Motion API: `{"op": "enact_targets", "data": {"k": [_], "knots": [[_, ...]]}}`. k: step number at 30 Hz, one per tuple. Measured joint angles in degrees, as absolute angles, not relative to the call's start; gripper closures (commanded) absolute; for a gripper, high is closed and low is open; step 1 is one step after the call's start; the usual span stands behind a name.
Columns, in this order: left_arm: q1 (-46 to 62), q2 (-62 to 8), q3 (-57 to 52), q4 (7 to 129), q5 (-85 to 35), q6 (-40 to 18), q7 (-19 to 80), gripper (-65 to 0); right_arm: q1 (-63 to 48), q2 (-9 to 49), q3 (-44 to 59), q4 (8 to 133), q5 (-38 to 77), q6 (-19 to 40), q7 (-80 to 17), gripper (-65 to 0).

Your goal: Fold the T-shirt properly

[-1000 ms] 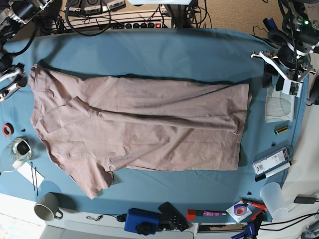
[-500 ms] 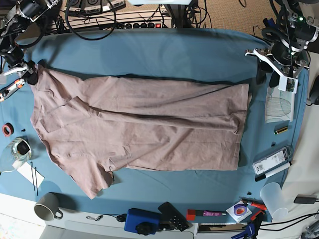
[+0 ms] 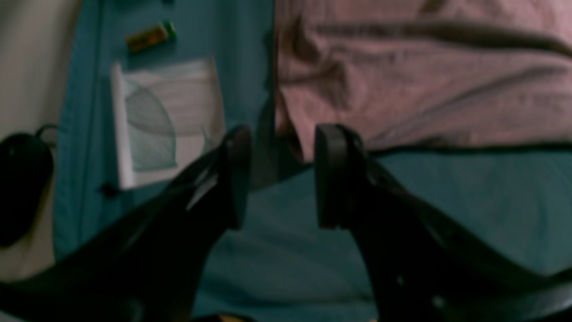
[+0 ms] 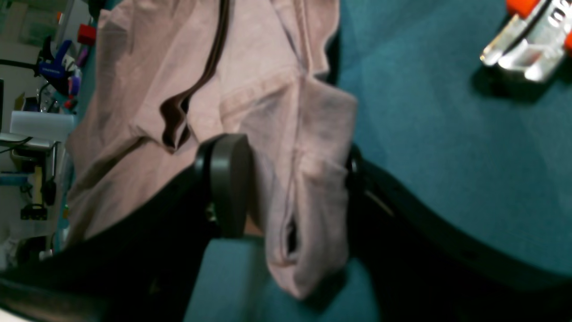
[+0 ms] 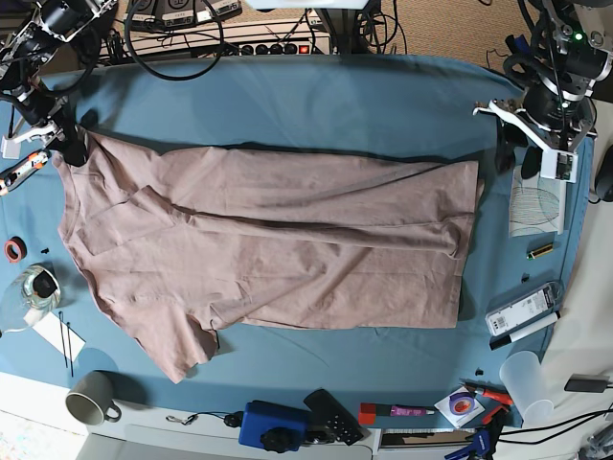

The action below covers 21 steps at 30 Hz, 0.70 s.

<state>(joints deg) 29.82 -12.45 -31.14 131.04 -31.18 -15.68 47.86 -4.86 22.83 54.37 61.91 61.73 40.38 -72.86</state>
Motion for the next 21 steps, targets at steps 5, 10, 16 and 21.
{"op": "enact_targets", "data": {"k": [5,10,16,21], "knots": [[26.4,-12.4,-31.0,124.6,-31.2,-16.6,46.2,-24.1,-3.9,22.9,51.0,61.9,61.7,40.4,-72.4,-28.8],[19.7,-12.6,-26.5,112.7,-31.7,-19.5,46.2,-28.2,-3.8,23.0,47.0,62.0,62.7,40.6,-71.8,-28.8],[12.9,-12.4,-19.4,102.5,-29.9,-17.7,46.6,-29.1,-3.6,23.0,45.2,62.2,63.0,40.6,-71.6,-28.8],[8.8,-12.6,-19.6,97.1,-26.0,-15.7,47.0,-29.1,-3.6,23.0,45.2,62.2,63.0,40.6,-71.6,-28.8]]}}
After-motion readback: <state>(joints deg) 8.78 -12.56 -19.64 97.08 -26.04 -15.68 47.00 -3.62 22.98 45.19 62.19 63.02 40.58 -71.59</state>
